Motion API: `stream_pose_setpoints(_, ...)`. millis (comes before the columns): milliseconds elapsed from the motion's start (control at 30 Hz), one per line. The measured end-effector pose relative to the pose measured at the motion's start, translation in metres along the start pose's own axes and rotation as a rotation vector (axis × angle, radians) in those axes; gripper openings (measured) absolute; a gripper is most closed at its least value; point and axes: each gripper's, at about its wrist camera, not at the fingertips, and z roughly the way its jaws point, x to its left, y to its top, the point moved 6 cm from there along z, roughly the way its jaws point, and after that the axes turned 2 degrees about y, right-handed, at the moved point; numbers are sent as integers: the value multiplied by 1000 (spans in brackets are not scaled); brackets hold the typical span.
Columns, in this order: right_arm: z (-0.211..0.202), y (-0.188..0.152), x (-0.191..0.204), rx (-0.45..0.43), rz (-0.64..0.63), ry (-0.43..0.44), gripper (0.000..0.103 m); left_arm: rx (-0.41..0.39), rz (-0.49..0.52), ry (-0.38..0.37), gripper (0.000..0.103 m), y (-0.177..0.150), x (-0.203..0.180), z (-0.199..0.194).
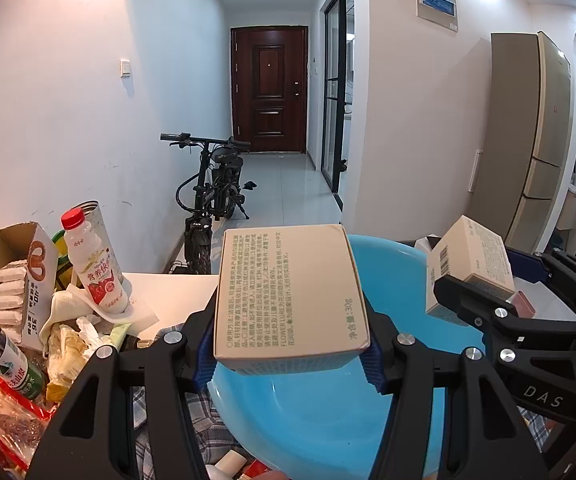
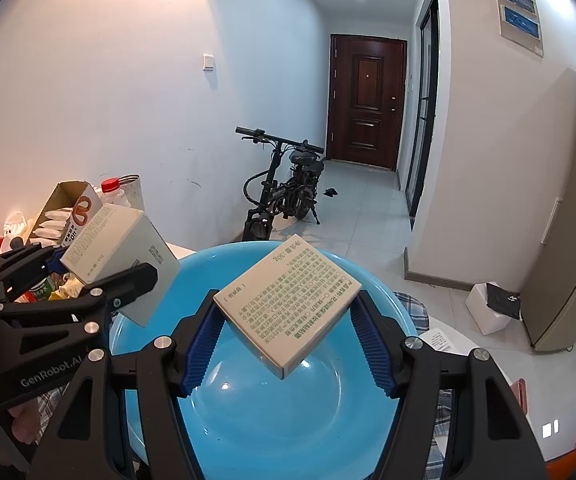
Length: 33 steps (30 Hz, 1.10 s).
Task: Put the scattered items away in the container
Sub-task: 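Lower the right tool's cream box into the basin and open it, then hold the larger cream box above the blue basin with the left tool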
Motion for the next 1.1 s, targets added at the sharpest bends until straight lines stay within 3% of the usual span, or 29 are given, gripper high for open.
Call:
stream_pose_setpoints(600,-3,0,-14,11,-8,-27,68,1,14,19,57,-1,0,2)
stream_pose_setpoints(633,-3,0,-14,12,-13,-37,71,0,15,19,56,-1,-1,1)
stream_pose_setpoints(700,-5,2,-13,3,-20,-65,103,0,14,16,56,-2,-1,1)
stream_pose_setpoints(933,-20,7,-21,-31,-36,-153,103,4,16,2,56,-3,-3,2)
stream_pose_setpoints(1100,-25,10,-21,-43,-39,-157,103,5,17,-3,57,-3,-4,3)
